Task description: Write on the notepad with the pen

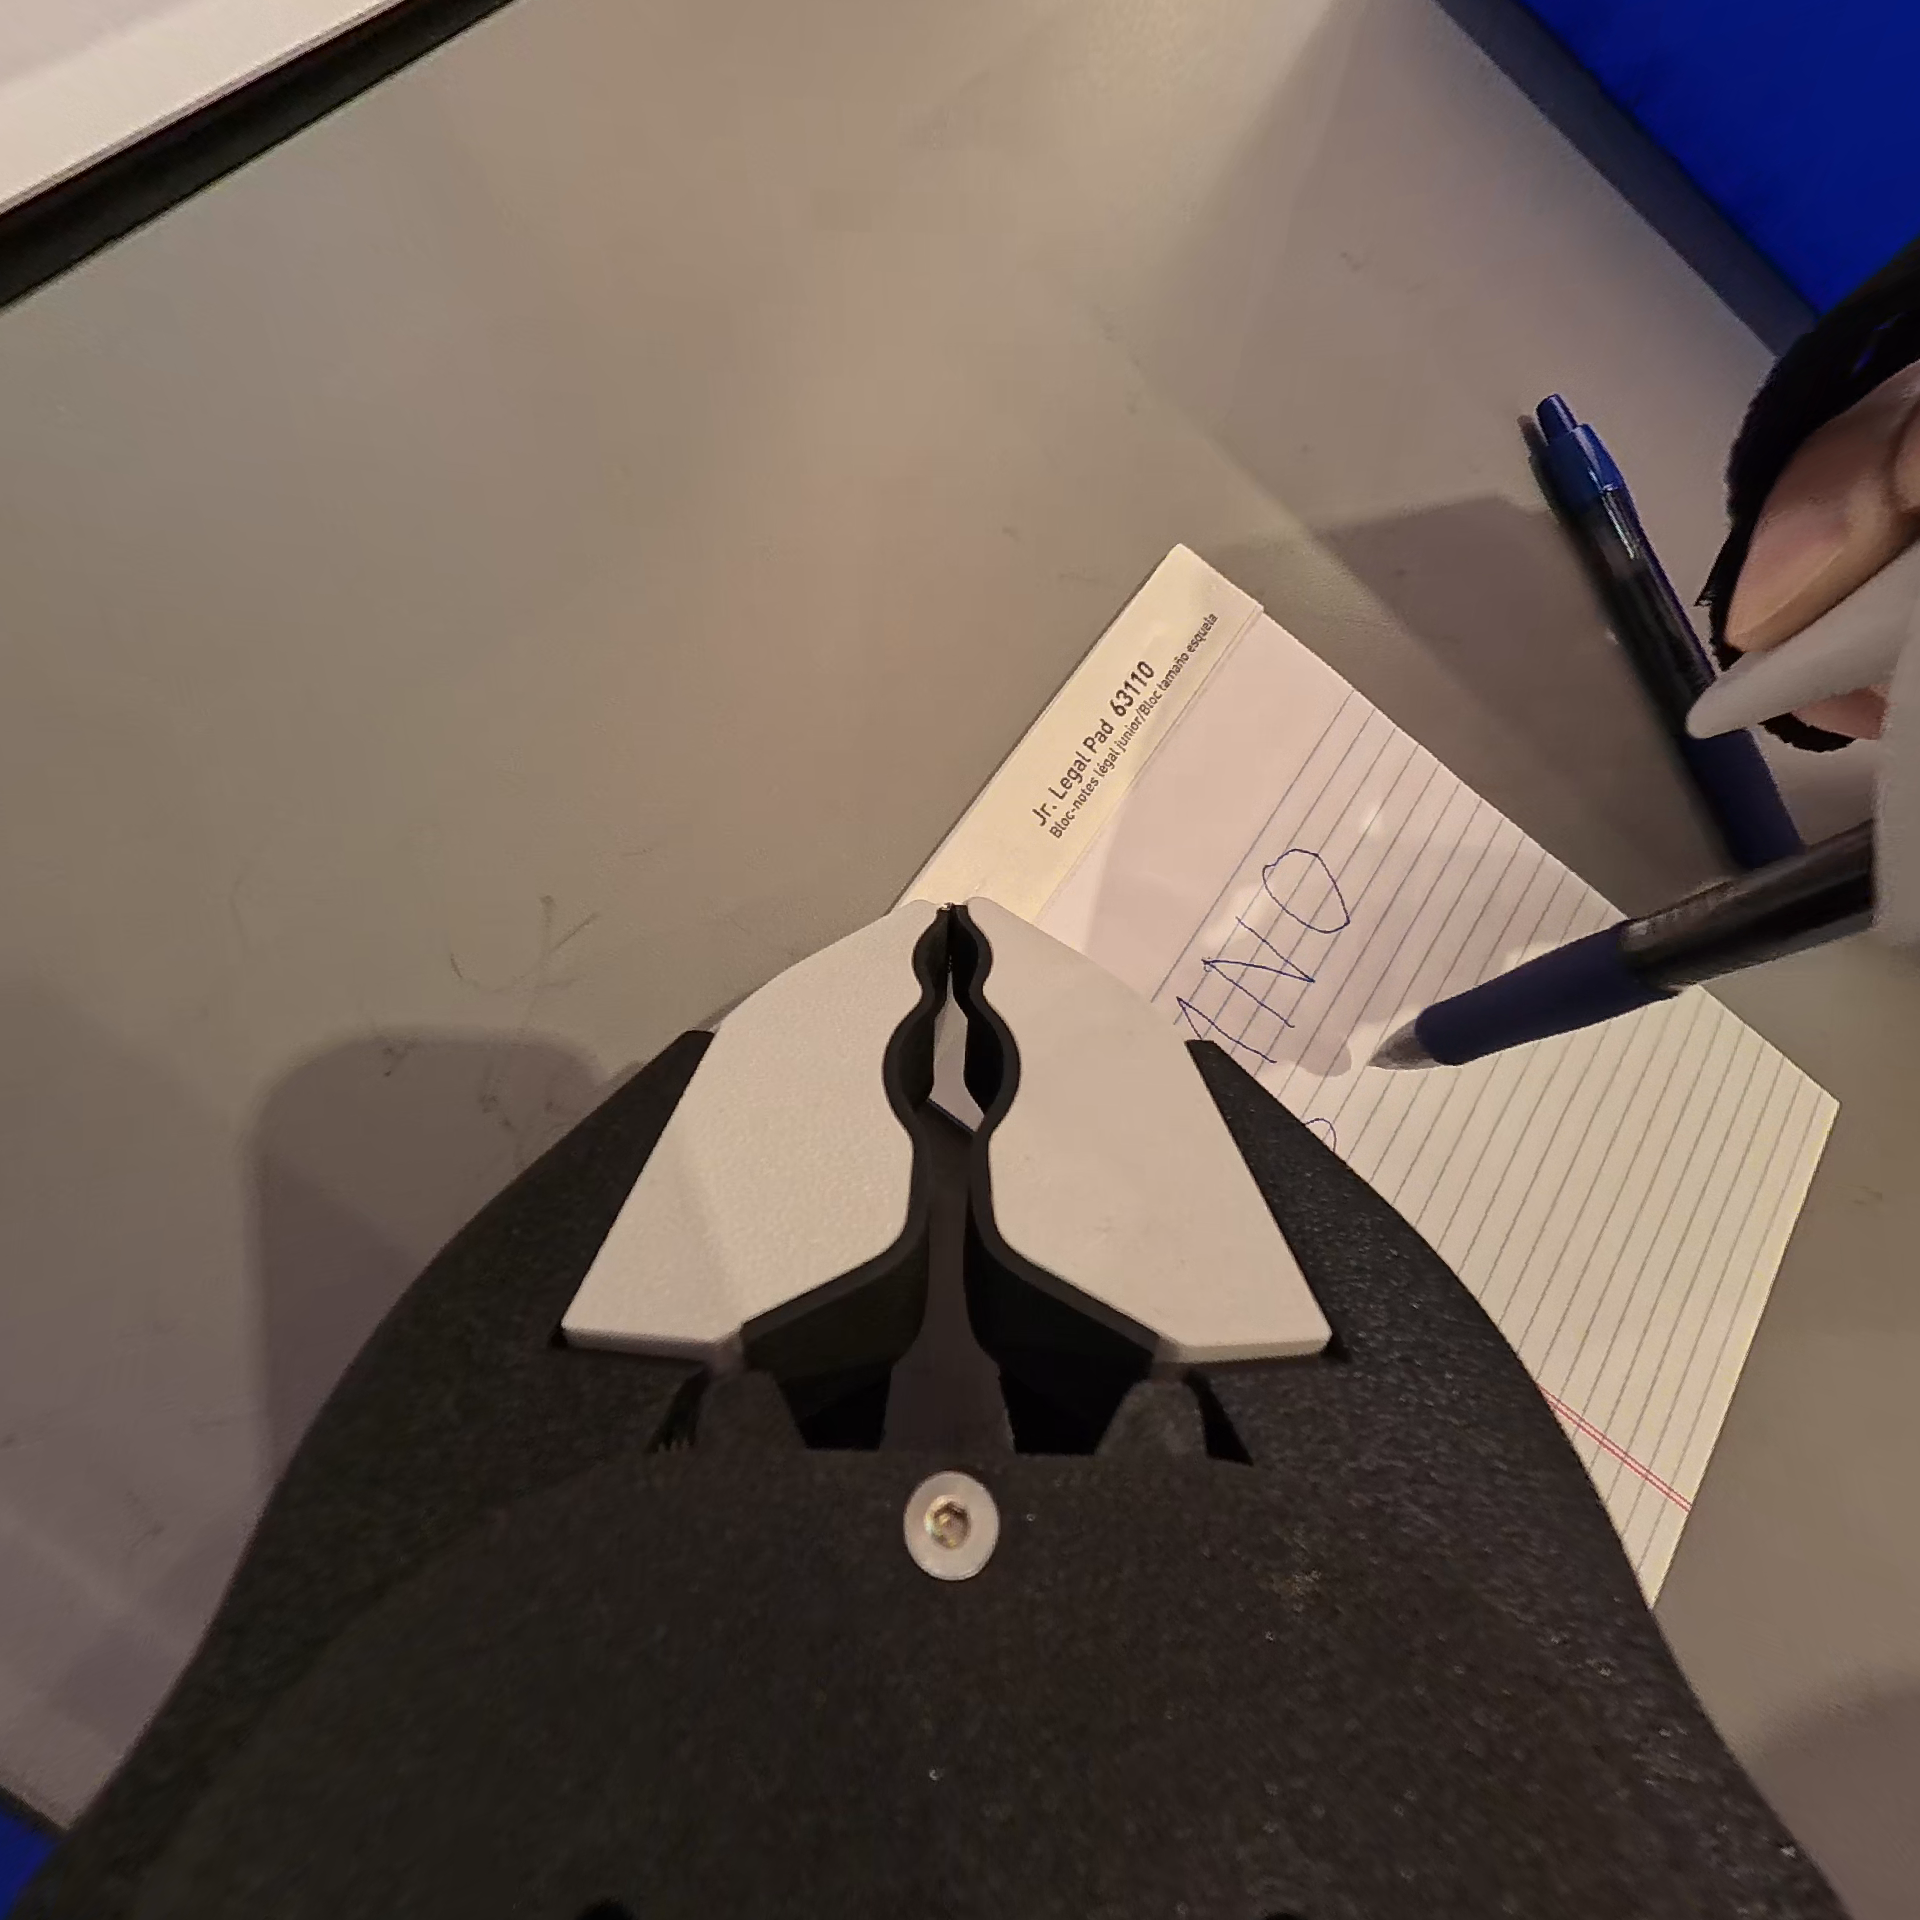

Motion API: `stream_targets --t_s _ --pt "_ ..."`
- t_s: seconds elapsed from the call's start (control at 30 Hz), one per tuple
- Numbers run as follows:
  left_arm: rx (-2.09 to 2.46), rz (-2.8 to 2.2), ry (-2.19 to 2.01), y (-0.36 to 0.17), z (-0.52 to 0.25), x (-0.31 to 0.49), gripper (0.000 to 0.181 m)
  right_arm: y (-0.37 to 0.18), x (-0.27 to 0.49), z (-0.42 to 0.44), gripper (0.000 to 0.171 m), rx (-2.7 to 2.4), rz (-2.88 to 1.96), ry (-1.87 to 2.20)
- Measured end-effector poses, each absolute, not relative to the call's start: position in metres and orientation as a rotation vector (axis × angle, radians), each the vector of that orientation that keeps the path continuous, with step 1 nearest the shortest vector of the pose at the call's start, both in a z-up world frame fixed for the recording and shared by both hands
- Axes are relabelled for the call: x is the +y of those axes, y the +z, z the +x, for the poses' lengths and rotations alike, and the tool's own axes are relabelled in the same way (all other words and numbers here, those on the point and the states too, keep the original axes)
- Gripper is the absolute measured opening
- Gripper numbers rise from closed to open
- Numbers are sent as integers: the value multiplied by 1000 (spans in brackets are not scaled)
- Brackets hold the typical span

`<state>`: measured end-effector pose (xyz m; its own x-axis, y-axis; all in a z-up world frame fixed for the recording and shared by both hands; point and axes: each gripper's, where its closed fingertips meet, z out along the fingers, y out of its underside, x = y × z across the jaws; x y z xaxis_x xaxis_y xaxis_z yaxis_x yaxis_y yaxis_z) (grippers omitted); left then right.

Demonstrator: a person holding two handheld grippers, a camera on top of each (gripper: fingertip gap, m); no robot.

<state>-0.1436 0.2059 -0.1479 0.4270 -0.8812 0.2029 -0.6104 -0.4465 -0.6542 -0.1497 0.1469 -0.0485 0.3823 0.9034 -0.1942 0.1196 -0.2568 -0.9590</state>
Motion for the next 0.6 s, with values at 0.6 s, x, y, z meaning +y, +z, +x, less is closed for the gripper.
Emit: stream_targets --t_s 0.6 --pt "1262 -2194 -727 -148 -143 206 0 -55 152 -145 4 -908 -1682 987"
